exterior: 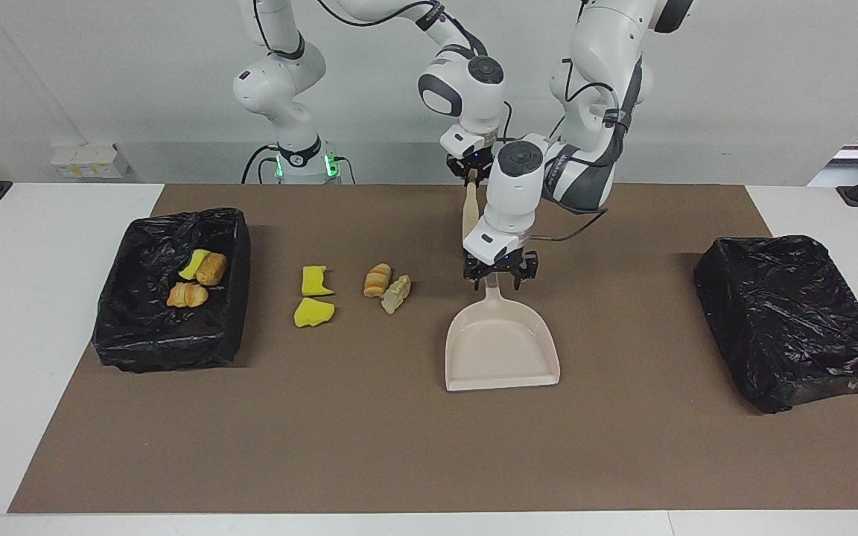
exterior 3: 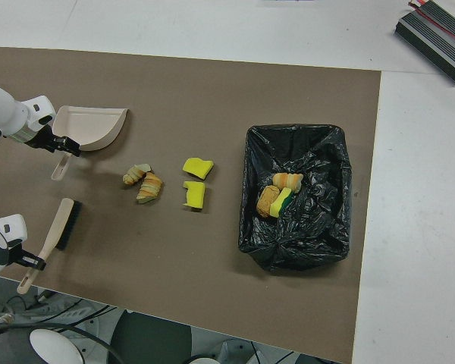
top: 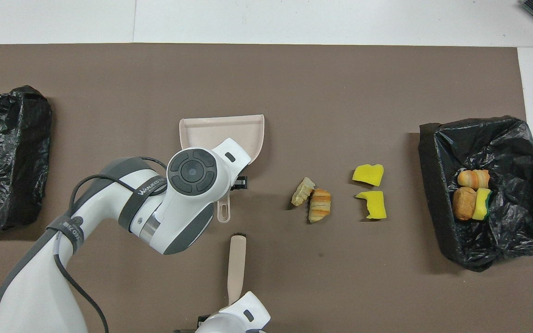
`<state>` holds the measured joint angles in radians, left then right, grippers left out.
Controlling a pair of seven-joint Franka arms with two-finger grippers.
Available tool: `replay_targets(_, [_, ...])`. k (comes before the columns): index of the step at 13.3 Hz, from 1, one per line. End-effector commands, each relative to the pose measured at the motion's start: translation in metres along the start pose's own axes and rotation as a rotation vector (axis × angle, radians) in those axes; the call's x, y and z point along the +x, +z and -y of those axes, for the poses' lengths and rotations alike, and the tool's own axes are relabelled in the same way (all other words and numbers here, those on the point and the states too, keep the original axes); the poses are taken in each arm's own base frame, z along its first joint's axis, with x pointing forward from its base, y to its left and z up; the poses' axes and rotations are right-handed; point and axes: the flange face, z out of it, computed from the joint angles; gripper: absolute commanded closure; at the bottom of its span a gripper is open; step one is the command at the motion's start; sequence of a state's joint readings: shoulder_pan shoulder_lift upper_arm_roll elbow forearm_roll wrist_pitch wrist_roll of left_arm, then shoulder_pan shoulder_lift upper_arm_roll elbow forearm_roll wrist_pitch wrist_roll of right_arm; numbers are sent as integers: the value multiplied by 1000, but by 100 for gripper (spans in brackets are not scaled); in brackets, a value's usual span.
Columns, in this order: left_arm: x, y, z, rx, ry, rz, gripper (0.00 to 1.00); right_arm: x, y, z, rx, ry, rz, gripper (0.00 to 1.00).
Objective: Sweep and dump trash in bin
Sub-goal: 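Grasp the dustpan handle with the left gripper while the right gripper grasps the brush, then sweep sponges and bread into the dustpan with the right gripper's brush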
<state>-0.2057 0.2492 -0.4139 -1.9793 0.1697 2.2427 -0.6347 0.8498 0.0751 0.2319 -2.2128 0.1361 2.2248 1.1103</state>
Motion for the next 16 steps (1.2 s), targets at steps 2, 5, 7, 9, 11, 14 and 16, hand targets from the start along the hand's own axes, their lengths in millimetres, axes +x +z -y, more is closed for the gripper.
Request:
replay_targets(2, [-5,4,1,14,-1,-11,61,15,-30,-32,0,49,6,100])
replay_targets(5, [0,3,1,12,-2,-10,95,26,-64,-75,-10,34,-9,100])
replay_targets(7, [10,-13,10,10,-9,-34,97,39,-86,-105,-44,3,13,100])
replay_targets(9, [11,-19,19,38,72,-13,97,67,-109,-143,-60,-23,41,100])
replay_targets(11, [10,-35,35,73,235,13,97,96,-127,-176,-61,-49,59,100])
replay_targets(14, [8,-49,58,109,511,74,97,144,-135,-219,-67,-86,46,100])
replay_targets(16, [9,-46,71,115,697,131,98,181,-134,-251,-116,-130,30,100])
